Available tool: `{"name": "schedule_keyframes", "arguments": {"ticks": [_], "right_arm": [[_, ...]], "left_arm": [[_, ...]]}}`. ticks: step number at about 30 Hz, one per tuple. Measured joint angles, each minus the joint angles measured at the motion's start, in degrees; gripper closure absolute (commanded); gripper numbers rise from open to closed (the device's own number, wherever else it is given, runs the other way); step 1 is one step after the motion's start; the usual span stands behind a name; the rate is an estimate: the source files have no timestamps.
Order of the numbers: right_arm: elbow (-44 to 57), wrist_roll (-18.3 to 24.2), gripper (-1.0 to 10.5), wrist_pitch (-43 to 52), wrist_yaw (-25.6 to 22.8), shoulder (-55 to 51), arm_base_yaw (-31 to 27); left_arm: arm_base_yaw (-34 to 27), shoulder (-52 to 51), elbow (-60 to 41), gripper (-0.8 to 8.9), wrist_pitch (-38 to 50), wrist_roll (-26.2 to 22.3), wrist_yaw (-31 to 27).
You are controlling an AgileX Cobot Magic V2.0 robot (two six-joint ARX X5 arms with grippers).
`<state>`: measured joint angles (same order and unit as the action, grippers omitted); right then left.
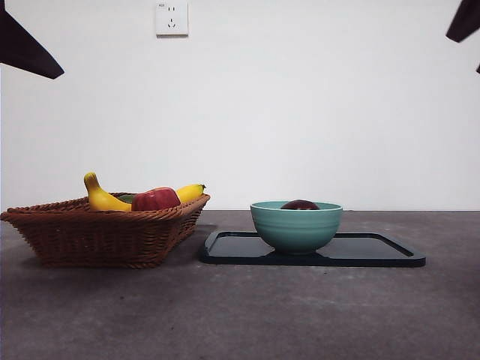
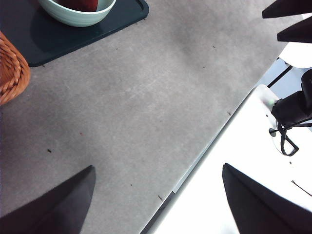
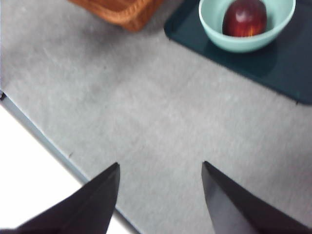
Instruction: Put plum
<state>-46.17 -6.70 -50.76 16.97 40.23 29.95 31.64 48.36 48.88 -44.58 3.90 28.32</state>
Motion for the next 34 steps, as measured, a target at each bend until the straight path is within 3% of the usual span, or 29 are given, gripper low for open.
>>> {"name": "schedule_keyframes", "arguments": {"ticks": [18, 24, 30, 34], "right_arm": [[0.22, -0.20, 6.8, -0.07, 2.14, 0.13, 0.00], [0.22, -0.20, 6.8, -0.07, 2.14, 0.15, 0.00], [0.22, -0.20, 6.8, -0.07, 2.16, 0.15, 0.00], [0.22, -0.20, 6.8, -0.07, 2.16, 0.13, 0.00]], "left_arm": [[0.00, 0.00, 0.00, 4.08, 0.17, 0.07, 0.00], [1.07, 1.20, 0.15, 4.08, 5.62, 2.43, -0.33], [2.32, 9.49, 5.73, 4.08, 7.30, 4.74, -6.05], [2.69, 22.56, 16.79, 4.08, 7.61, 4.66, -8.61]]}}
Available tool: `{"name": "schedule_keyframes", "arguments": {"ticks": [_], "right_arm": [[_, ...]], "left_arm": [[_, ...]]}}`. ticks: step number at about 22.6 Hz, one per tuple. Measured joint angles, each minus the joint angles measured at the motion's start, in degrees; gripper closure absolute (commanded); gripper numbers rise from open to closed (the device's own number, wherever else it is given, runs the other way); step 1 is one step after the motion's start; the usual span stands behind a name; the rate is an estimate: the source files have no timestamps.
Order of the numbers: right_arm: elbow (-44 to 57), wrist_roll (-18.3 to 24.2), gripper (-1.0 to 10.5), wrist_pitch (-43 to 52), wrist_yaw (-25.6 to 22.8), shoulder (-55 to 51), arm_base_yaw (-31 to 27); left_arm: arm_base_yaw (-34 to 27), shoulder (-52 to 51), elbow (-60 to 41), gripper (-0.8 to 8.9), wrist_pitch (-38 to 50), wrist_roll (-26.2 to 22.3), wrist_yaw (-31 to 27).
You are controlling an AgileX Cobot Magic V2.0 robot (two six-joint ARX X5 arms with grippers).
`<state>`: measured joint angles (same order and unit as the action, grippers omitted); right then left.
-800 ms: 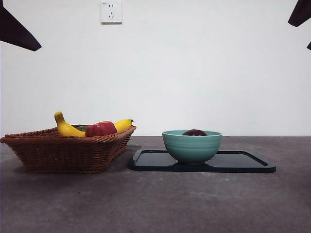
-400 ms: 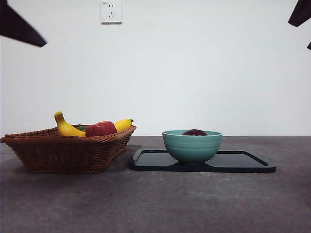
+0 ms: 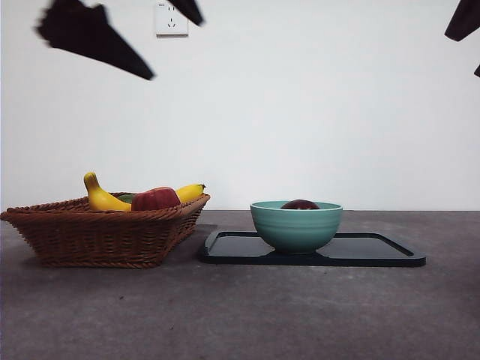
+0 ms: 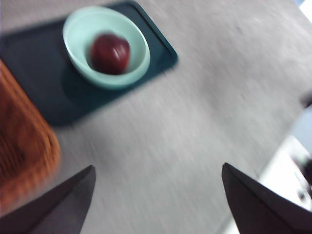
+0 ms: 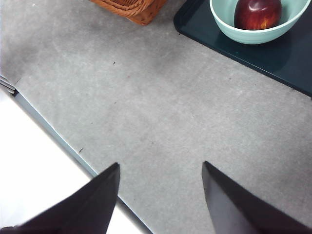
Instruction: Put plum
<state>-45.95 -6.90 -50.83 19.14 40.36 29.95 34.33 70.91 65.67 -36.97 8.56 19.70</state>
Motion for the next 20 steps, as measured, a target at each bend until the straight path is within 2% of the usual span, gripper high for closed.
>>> {"name": "schedule_keyframes", "arguments": {"ticks": [6, 10, 14, 20], "right_arm": [[0.00, 0.00, 6.8, -0.02, 0.22, 0.00, 0.00], [0.00, 0.00, 6.8, -0.02, 0.22, 0.00, 0.00], [0.00, 0.00, 6.8, 0.00, 0.22, 0.00, 0.00], [0.00, 0.02, 6.8, -0.02, 0.22, 0.00, 0.00]], "left_arm": [[0.22, 19.89, 19.87, 4.08, 0.37, -2.49, -0.44], [0.44, 30.60, 29.22, 4.09, 0.44, -4.31, -0.48], [0.79, 38.38, 32.87, 4.09, 0.66, -6.36, -3.26], [3.37, 44.92, 33.40, 4.09, 5.51, -9.27, -3.56]]}}
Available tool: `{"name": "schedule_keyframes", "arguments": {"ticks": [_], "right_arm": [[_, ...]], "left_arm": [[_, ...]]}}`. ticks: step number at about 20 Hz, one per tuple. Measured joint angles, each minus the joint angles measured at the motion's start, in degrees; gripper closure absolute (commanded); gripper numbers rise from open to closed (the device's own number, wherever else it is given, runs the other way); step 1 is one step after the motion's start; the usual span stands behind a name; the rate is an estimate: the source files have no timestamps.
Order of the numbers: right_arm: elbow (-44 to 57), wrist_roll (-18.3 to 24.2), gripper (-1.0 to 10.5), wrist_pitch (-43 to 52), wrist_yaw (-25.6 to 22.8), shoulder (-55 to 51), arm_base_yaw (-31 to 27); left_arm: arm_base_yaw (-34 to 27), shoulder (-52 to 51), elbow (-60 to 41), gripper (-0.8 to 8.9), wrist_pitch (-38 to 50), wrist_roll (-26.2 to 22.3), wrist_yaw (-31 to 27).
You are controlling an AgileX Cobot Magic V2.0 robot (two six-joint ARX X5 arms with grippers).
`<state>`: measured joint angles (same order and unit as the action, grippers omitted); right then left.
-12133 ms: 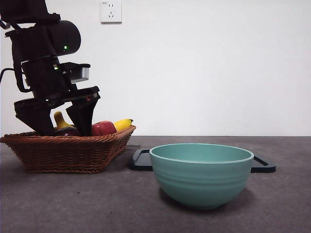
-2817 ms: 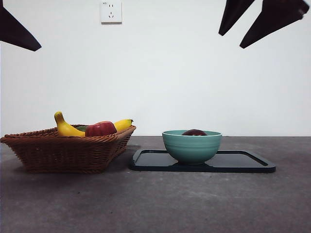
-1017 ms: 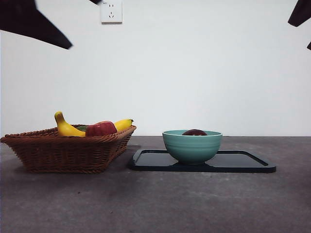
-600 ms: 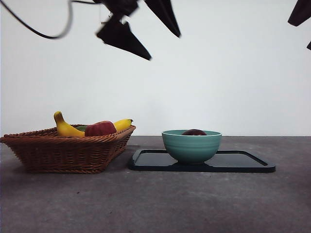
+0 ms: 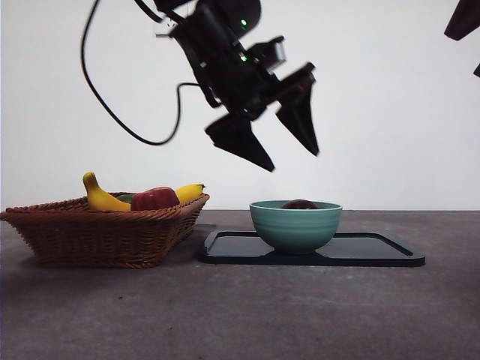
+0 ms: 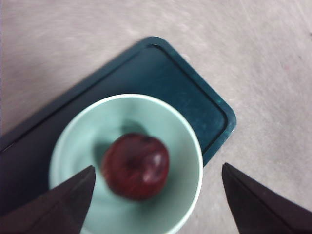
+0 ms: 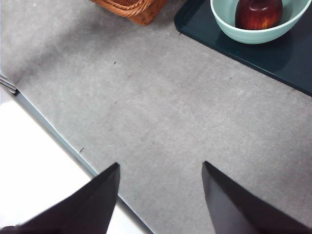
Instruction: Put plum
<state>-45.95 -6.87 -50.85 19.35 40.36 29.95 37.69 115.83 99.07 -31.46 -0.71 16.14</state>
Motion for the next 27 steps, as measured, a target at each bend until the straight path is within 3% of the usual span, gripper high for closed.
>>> {"name": "schedule_keyframes", "arguments": {"ticks": [7, 25, 27], "right_arm": [[0.00, 0.00, 6.8, -0.26, 0.00, 0.00, 0.00], [0.00, 0.00, 6.8, -0.39, 0.00, 0.00, 0.00], [0.00, 0.00, 6.8, -0.39, 0.00, 0.00, 0.00]], "left_arm": [[2.21, 4.31, 0.09, 4.09, 1.66, -3.96, -6.75], [2.32, 7.43, 0.11, 4.49, 3.58, -4.57, -7.23], [2.32, 7.43, 0.11, 5.00, 3.19, -4.57, -7.23]]}}
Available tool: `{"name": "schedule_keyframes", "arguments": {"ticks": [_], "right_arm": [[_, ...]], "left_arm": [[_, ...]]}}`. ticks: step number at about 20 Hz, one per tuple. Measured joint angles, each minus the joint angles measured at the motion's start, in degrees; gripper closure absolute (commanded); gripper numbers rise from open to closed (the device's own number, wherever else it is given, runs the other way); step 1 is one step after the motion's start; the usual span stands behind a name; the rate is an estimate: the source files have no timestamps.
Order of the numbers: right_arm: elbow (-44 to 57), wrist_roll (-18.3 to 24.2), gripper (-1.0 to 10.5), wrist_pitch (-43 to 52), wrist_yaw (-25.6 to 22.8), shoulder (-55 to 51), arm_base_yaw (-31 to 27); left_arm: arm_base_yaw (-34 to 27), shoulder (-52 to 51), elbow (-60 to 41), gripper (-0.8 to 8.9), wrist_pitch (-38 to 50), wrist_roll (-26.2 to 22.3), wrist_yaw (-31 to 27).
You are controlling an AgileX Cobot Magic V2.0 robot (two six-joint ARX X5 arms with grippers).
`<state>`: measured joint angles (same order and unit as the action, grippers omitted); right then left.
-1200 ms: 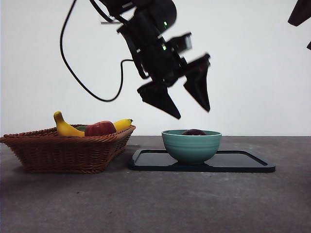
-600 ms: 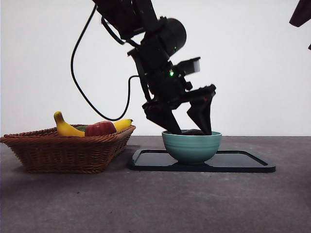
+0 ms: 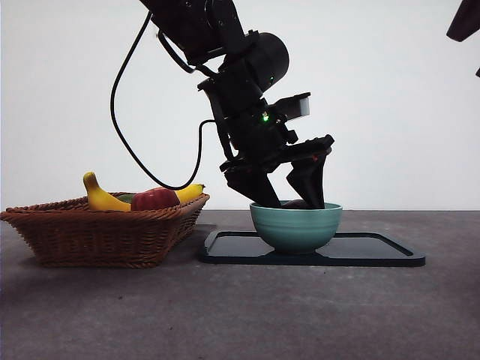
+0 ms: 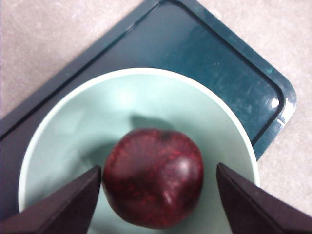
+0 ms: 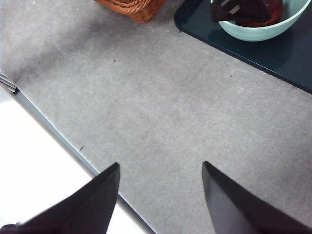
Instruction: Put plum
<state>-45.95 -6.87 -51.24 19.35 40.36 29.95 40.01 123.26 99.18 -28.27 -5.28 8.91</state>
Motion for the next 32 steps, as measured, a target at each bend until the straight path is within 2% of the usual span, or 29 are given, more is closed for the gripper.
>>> {"name": "schedule_keyframes", "arguments": {"ticks": [1, 6, 8, 16, 20, 24, 32], "right_arm": [[0.00, 0.00, 6.8, -0.02, 0.00, 0.00, 0.00], [0.00, 0.00, 6.8, -0.07, 0.00, 0.00, 0.00], [0.00, 0.00, 6.8, -0.15, 0.00, 0.00, 0.00], [0.00, 0.00, 6.8, -0.17, 0.00, 0.00, 0.00], [0.00, 0.00, 6.8, -0.17, 0.00, 0.00, 0.00], [0.00, 0.00, 6.8, -0.17, 0.00, -0.39, 0.00], [0.00, 0.00, 6.8, -0.22, 0.00, -3.52, 0.00]], "left_arm": [[0.00, 0.00, 0.00, 5.34, -0.28, 0.00, -0.04], [0.00, 0.00, 0.00, 5.45, -0.59, 0.00, -0.04], [0.00, 0.00, 0.00, 5.96, -0.55, 0.00, -0.04], [-0.09, -1.90, 0.00, 5.98, -1.33, 0.09, -0.02], [-0.52, -11.32, 0.02, 5.98, -1.84, 0.09, -0.02], [-1.73, -20.96, 0.02, 5.97, -7.76, 0.22, -0.02], [-11.02, -41.48, 0.07, 5.97, -21.75, 2.40, -0.24]]}}
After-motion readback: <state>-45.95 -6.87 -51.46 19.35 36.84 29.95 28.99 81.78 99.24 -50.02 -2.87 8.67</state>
